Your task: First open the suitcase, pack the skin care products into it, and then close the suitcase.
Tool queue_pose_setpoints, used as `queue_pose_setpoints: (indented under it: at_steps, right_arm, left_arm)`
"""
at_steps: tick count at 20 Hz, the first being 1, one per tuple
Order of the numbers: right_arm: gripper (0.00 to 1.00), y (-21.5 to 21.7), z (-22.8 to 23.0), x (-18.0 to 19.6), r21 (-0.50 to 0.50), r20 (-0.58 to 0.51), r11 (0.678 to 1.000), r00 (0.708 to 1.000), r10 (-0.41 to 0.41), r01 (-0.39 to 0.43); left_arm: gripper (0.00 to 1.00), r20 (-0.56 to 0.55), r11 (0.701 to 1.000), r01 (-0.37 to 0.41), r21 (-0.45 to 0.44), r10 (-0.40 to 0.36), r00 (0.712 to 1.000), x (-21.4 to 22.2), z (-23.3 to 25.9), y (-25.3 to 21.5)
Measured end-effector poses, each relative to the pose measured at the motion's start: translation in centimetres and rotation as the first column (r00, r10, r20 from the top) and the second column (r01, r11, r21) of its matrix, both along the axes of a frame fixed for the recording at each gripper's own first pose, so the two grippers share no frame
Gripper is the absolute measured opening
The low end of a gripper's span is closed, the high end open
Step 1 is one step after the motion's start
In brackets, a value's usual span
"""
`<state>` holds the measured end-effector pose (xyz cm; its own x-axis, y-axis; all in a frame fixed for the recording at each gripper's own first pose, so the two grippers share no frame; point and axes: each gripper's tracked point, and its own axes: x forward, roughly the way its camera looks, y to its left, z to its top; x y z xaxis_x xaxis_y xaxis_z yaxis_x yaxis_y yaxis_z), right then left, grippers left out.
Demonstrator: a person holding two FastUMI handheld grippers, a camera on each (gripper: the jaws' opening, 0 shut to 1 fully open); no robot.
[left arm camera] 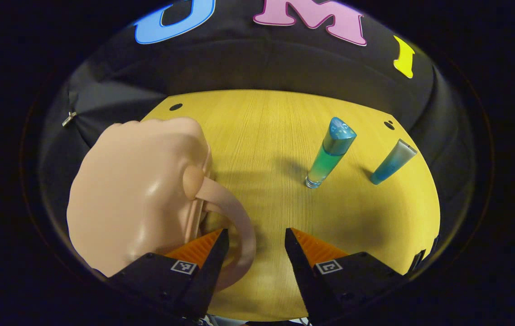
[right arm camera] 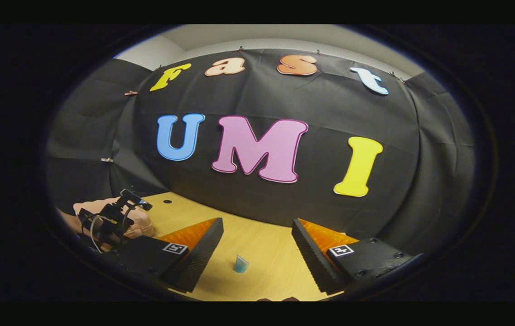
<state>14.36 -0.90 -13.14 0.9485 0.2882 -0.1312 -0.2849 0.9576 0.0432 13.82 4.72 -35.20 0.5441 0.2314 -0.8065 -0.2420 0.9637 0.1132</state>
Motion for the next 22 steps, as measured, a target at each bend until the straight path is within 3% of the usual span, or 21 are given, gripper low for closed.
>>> queue_pose_setpoints:
  at_steps: [1,2,4,7,9,12,18,22]
  right_arm:
    - [0.96,0.0,-0.3,0.2,0.004,-0.006,1.000,1.000,0.005,-0.005]
    - [0.96,-0.2,-0.7,0.5,0.009,-0.011,1.000,1.000,0.008,-0.008]
    - [0.96,-0.3,-1.1,0.9,0.024,-0.018,1.000,1.000,0.013,-0.012]
    - [0.96,-0.9,-1.9,1.1,0.035,-0.033,0.999,0.999,0.012,-0.011]
    - [0.97,-1.2,-2.4,1.3,0.042,-0.044,0.999,0.999,0.009,-0.007]
    - [0.97,-1.5,-3.3,1.4,0.059,-0.061,0.998,0.998,0.011,-0.008]
    - [0.96,-0.9,-2.5,1.8,0.067,-0.050,0.998,0.999,-0.003,0.006]
    - [0.96,1.0,-0.9,1.4,0.039,-0.019,0.999,1.000,-0.010,0.011]
  left_arm:
    - [0.73,-0.014,1.000,0.003,-0.005,-0.004,1.000,0.0,-0.6,0.0]
    - [0.70,-0.038,0.998,0.000,0.062,0.003,0.999,-0.4,-0.2,1.1]
    - [0.18,-0.063,0.998,0.043,0.044,-0.040,0.997,-0.3,-0.2,0.8]
    - [0.14,-0.066,0.995,0.080,0.054,-0.077,0.995,-0.1,0.9,0.5]
    - [0.17,-0.071,0.997,0.065,0.047,-0.062,0.996,-0.2,1.8,0.4]
    - [0.14,-0.060,0.999,0.044,-0.013,-0.045,0.997,-0.4,3.9,-0.2]
    - [0.13,0.055,0.993,0.114,0.032,-0.116,0.992,-0.9,13.7,1.0]
    - [0.13,0.154,0.992,0.118,0.054,-0.125,0.980,-2.8,20.9,5.0]
